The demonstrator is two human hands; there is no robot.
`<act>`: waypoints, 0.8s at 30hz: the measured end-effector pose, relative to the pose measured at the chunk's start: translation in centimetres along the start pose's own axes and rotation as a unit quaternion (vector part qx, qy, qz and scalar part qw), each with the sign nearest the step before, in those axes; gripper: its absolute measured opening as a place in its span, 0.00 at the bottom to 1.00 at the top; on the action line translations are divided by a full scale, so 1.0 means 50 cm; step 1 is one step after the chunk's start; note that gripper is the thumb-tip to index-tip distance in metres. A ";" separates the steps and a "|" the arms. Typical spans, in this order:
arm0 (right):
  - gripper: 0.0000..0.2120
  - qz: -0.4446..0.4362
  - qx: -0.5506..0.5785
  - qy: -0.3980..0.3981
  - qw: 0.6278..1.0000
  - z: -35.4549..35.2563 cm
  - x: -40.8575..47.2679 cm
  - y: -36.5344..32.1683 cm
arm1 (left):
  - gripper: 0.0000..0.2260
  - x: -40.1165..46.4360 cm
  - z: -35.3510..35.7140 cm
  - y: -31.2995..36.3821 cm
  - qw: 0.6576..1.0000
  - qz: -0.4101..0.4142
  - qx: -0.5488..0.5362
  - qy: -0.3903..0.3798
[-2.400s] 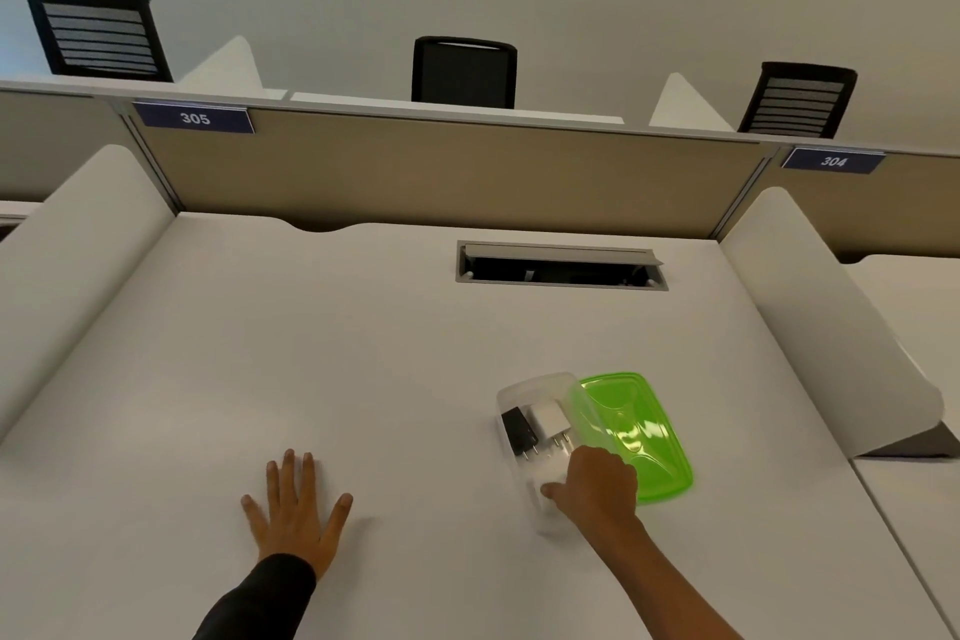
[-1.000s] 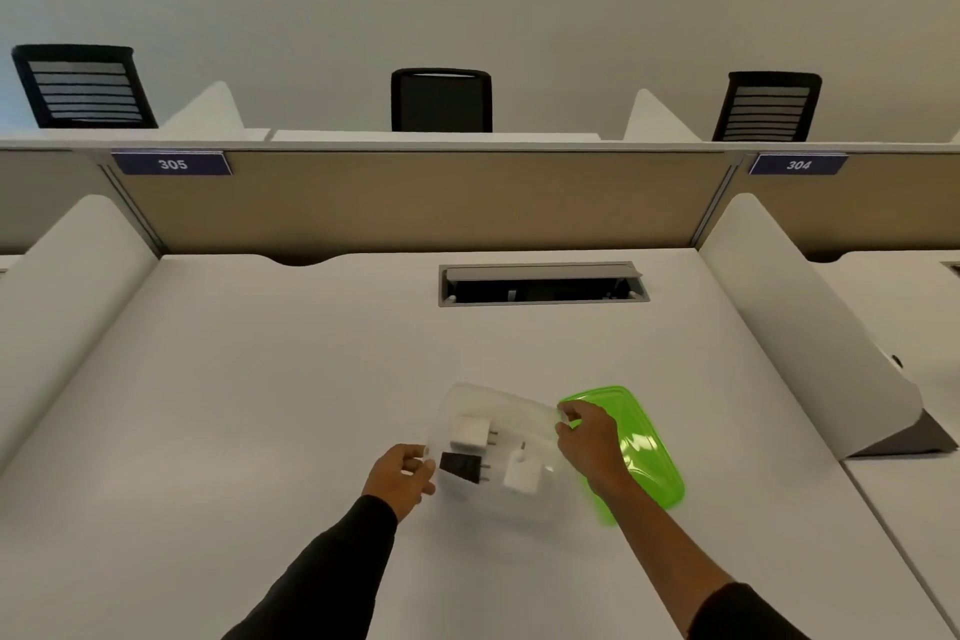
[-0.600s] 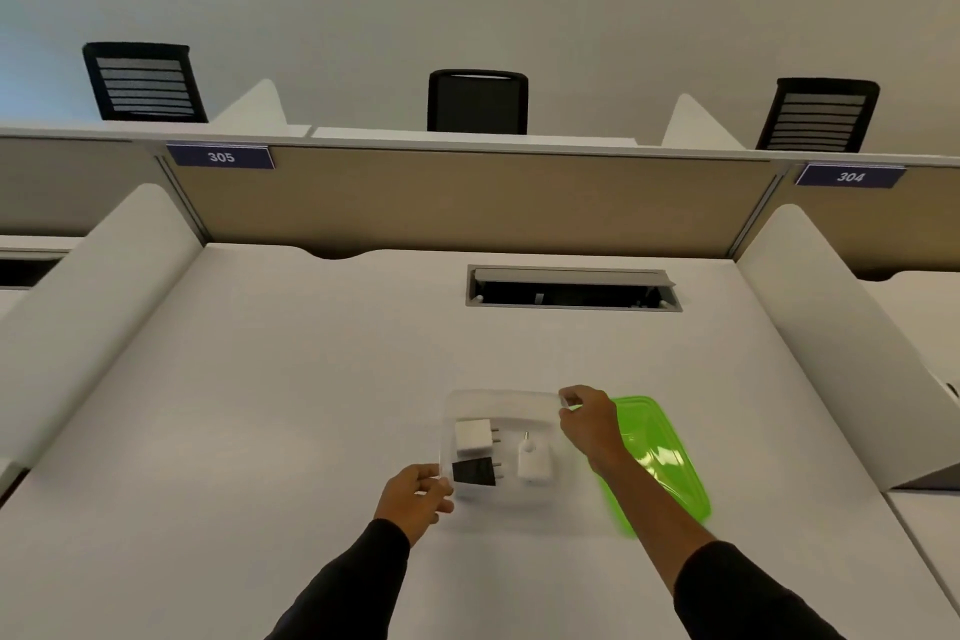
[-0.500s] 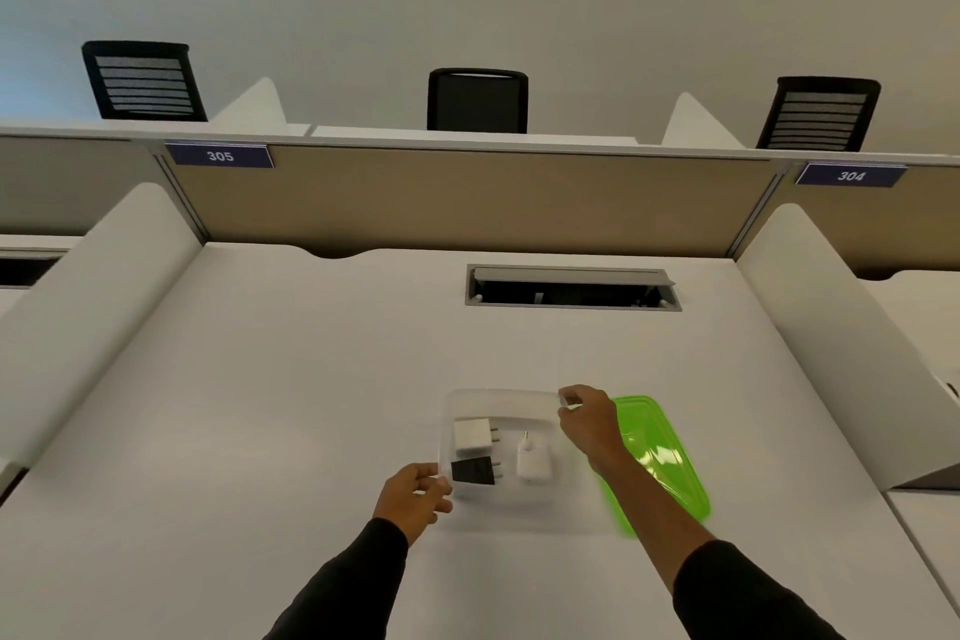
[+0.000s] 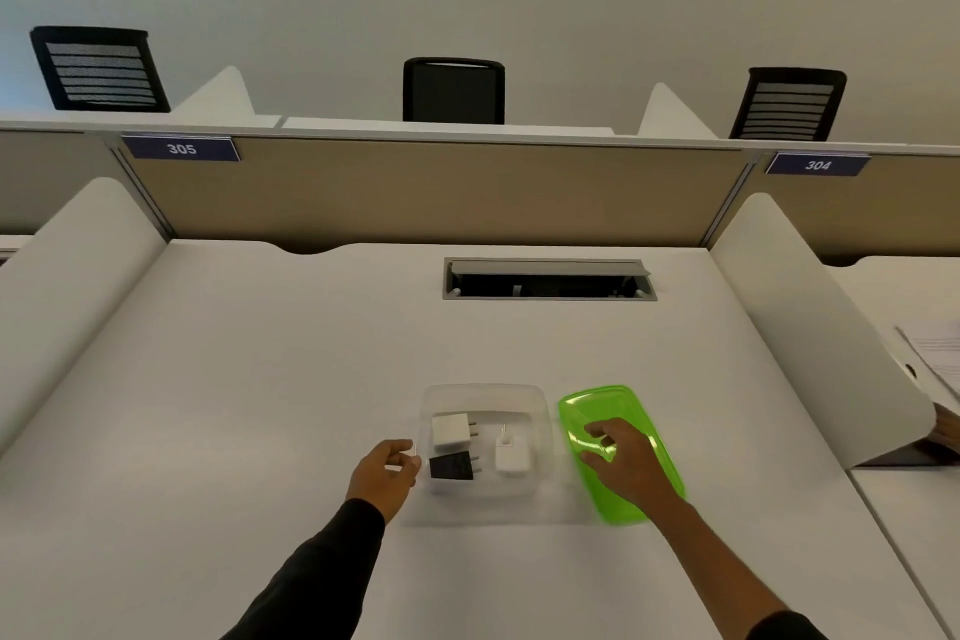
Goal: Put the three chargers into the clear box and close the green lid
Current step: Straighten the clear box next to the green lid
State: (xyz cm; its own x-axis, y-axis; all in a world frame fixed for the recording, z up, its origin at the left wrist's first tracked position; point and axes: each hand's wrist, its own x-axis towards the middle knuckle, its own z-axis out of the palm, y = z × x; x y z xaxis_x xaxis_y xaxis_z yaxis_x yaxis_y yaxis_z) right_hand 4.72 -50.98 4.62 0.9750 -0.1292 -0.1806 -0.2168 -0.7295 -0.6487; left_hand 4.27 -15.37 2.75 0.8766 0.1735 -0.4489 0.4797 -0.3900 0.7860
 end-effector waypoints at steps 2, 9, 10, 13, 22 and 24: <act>0.20 -0.005 -0.038 -0.025 0.999 -0.009 -0.026 0.042 | 0.14 0.006 -0.001 0.006 1.000 0.006 0.006 0.005; 0.24 -0.024 -0.147 -0.094 0.984 -0.003 -0.098 0.131 | 0.15 0.021 0.001 0.014 0.999 0.021 0.025 0.004; 0.23 -0.029 -0.146 -0.088 0.985 0.000 -0.103 0.135 | 0.16 0.022 0.001 0.013 0.999 0.022 0.025 0.004; 0.17 -0.042 -0.145 -0.054 0.987 0.011 -0.110 0.138 | 0.16 0.024 0.002 0.011 0.999 0.021 0.027 0.003; 0.11 -0.141 -0.147 0.105 0.973 0.014 -0.103 0.121 | 0.15 0.018 0.001 0.016 0.999 0.018 0.030 0.005; 0.11 -0.146 -0.126 0.165 0.967 -0.004 -0.088 0.105 | 0.16 0.016 -0.001 0.020 0.999 0.020 0.033 0.007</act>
State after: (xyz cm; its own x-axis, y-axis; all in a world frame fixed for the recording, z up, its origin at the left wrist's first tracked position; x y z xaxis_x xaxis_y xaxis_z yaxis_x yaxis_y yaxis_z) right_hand -0.69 -54.41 2.16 0.9642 -0.0703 0.2556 0.0478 -0.9022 -0.4286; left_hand 5.44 -15.59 3.21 0.8958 0.1683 -0.4113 0.4406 -0.4565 0.7730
